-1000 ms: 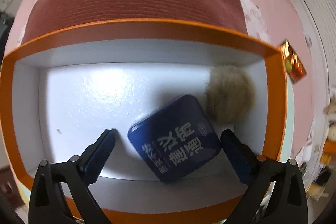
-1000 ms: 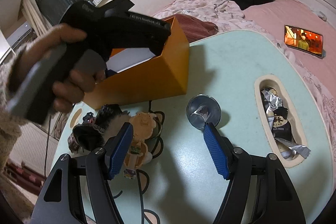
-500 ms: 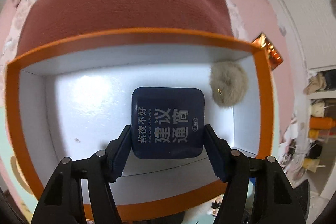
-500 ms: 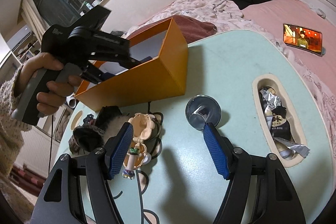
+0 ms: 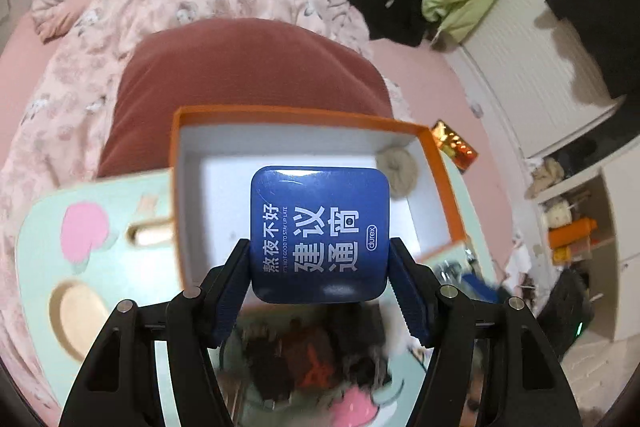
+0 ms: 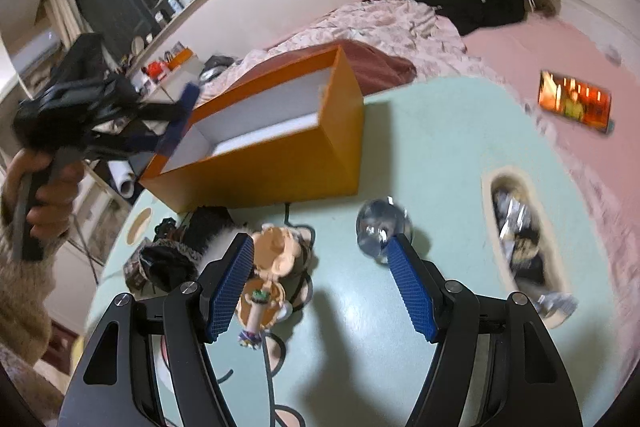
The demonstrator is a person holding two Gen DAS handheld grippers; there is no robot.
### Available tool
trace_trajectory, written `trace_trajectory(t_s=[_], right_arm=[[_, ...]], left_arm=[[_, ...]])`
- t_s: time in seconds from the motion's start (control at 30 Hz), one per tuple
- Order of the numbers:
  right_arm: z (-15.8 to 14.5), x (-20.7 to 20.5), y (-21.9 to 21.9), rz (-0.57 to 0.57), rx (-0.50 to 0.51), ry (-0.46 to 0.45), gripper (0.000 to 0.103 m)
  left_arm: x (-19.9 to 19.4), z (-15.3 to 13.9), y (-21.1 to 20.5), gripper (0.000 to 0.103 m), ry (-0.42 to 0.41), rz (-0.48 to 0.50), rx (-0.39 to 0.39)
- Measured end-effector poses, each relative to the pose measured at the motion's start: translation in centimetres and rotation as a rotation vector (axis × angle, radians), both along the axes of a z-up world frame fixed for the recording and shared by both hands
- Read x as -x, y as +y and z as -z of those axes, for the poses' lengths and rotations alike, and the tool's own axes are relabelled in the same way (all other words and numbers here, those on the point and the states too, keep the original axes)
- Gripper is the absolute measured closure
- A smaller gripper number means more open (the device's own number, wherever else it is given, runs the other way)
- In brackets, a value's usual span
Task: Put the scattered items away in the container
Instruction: 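Lift the blue tin out with the left gripper while the right gripper lifts the grey pompom out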
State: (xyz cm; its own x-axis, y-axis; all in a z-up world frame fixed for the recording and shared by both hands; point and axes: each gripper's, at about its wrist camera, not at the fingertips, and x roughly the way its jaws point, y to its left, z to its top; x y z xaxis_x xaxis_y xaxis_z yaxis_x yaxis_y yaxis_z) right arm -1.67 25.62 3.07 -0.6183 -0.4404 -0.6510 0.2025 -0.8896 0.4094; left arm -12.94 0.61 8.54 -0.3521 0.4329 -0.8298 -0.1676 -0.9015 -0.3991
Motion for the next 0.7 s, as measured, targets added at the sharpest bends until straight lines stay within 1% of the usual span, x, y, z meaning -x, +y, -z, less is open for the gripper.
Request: trace_trajectory(t_s=[0.03,0.13,0.17,0.2,0.23,0.27,0.3,0.33,0.37,0.4,0.47,0.5,0.6,0.63,0.67,0.7], right_arm=[[-1.0,0.4,-0.2,-0.006,-0.025,0.024,0.033],[-4.4,2.2,-1.1,-0.019,-0.115,0.102,0.034],[-5.5,3.3,-1.9,-0.028,-0.166,0.115,0.037],[-6.3,4.4,-2.7,-0.042,-0.221,0.122,0.043],[-6.8,5.5,-3.7,-0.056,-0.278,0.118,0.046],[-7.0,6.9,-4.8,-0.07,-0.347,0.103,0.053],[-7.0,7.9,-5.7,-0.078,-0.402,0.087,0.06],[-6.6,9.1,-6.7,-0.083,-0.456,0.066,0.063],[-6.0,10.3,-7.8,-0.088,-0.507,0.042,0.07],[-5.4,11.2,-8.5,-0.091,-0.545,0.023,0.074],[-3.7,12.7,-9.9,-0.074,-0.652,-0.019,0.079],[-2.8,13.4,-10.5,-0.065,-0.708,-0.033,0.079],[-0.4,14.8,-11.1,-0.047,-0.81,-0.101,0.08],[0.2,15.0,-11.4,-0.041,-0.85,-0.112,0.083],[0.5,15.0,-11.6,-0.026,-0.883,-0.104,0.087],[0.5,15.2,-11.7,-0.017,-0.906,-0.105,0.089]], left_arm=[[-0.8,0.0,-0.7,0.037,0.006,-0.004,-0.013],[-3.3,0.1,-1.7,0.037,0.04,-0.026,-0.017],[-4.3,0.3,-2.0,0.037,0.044,-0.032,-0.023],[-5.1,0.4,-2.5,0.037,0.042,-0.037,-0.032],[-5.9,0.6,-2.9,0.037,0.04,-0.042,-0.045],[-6.6,0.9,-3.2,0.037,0.041,-0.048,-0.058],[-7.3,1.2,-3.5,0.037,0.046,-0.054,-0.066],[-8.0,1.5,-3.6,0.037,0.056,-0.064,-0.066],[-8.6,1.8,-3.7,0.037,0.068,-0.072,-0.06],[-9.2,2.0,-3.7,0.037,0.081,-0.078,-0.052],[-10.4,2.5,-3.9,0.037,0.102,-0.099,-0.043],[-10.8,2.8,-4.0,0.037,0.104,-0.106,-0.048],[-11.1,3.7,-4.1,0.037,0.092,-0.12,-0.075],[-11.1,3.9,-4.1,0.037,0.089,-0.122,-0.08],[-11.2,4.0,-4.2,0.037,0.089,-0.125,-0.083],[-11.2,4.0,-4.2,0.037,0.09,-0.127,-0.083]])
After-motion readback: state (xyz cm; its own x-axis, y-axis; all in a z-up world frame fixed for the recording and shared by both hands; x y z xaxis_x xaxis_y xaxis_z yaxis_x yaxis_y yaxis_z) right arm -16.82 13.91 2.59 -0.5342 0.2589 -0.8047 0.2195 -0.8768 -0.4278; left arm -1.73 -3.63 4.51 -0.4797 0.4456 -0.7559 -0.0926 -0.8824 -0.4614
